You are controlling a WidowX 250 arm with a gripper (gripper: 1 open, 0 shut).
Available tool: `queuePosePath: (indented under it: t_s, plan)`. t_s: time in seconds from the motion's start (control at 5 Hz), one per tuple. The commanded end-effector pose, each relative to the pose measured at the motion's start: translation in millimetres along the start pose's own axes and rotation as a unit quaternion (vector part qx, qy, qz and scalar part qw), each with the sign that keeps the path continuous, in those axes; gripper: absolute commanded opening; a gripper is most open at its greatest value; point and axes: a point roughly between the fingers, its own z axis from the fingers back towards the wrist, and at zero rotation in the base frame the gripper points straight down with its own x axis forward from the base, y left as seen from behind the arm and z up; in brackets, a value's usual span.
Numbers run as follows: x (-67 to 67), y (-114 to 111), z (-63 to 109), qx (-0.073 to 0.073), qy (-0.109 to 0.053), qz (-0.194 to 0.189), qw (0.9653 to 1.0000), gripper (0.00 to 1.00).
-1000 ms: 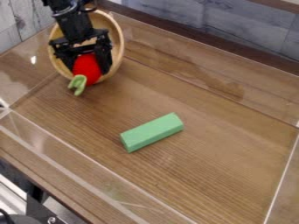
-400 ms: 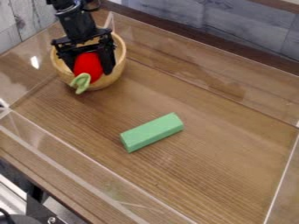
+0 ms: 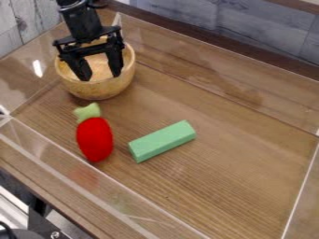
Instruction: Move the red fruit to the left
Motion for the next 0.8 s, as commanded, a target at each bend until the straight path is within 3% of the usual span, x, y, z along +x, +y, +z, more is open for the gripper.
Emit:
queuePosePath:
  t_s: [0.0, 0.2, 0.6]
  plan:
    - [-6.5, -16.7, 26.6, 0.01, -0.036, -0.021, 0.9991, 1.0]
    - [-25.0, -20.4, 34.3, 0.013, -0.034, -0.037, 0.9986, 1.0]
    - [-56.3, 1.4, 17.2, 0.015, -0.049, 0.015, 0.9986, 1.0]
